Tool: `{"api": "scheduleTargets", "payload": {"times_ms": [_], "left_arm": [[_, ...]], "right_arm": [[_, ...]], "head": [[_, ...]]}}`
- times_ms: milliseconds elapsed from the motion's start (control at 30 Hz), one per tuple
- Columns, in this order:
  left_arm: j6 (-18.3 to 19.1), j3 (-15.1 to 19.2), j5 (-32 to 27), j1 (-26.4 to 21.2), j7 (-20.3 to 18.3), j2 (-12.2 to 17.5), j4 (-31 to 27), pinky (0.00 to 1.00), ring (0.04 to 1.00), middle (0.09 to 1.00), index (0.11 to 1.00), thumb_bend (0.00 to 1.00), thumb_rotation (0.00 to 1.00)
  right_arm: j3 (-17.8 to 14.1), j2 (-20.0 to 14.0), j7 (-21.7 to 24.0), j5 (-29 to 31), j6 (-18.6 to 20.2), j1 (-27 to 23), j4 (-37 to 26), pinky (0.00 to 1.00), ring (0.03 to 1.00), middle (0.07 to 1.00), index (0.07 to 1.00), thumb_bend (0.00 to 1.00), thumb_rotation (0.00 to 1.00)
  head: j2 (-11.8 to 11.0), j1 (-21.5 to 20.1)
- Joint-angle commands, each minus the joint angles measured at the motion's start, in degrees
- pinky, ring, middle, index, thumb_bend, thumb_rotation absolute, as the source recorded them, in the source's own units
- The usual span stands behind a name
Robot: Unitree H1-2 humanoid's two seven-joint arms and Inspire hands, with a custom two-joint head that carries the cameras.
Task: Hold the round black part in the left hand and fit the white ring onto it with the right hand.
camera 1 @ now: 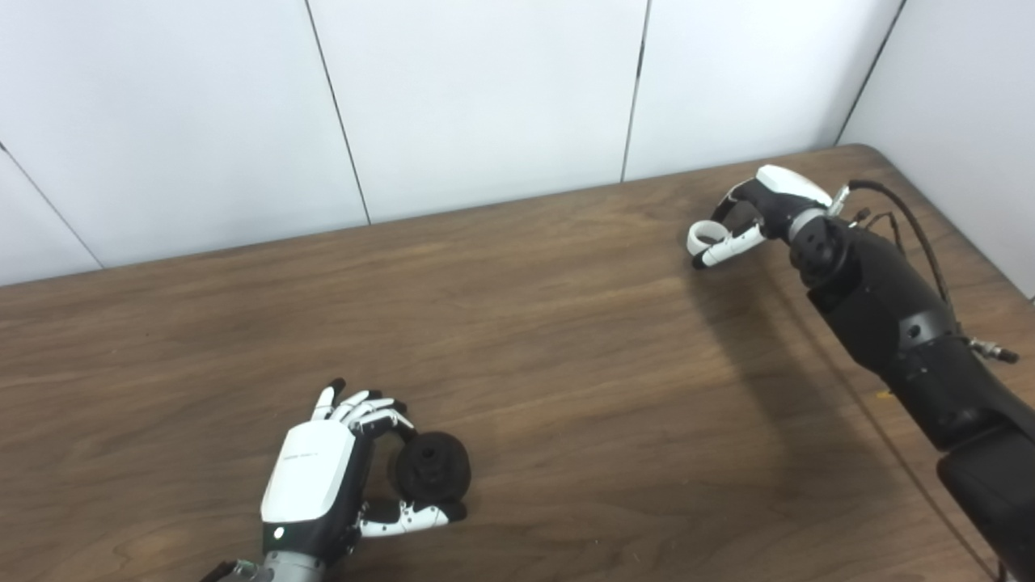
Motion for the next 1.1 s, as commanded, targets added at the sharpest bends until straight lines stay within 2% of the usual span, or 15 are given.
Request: {"api": "scheduleTargets", "payload": {"times_ms": [0, 1067], "left_arm": [[0.3, -0.3, 0.7, 1.0, -1.8, 0.7, 0.6, 1.0, 0.856, 0.753, 0.482, 0.52, 0.05], [0.7, -0.4, 1.0, 1.2, -2.3, 1.0, -0.1, 0.99, 0.851, 0.751, 0.482, 0.52, 0.05]], "right_arm": [[-0.2, -1.6, -0.6, -0.5, -0.9, -2.9, -2.1, 1.0, 1.0, 0.928, 0.685, 0.8, 0.34], [0.4, -3.7, 2.7, -1.5, 0.1, -3.4, -5.2, 1.0, 1.0, 0.931, 0.689, 0.8, 0.36]], "head": [[0.0, 0.0], [0.7, 0.0]]}}
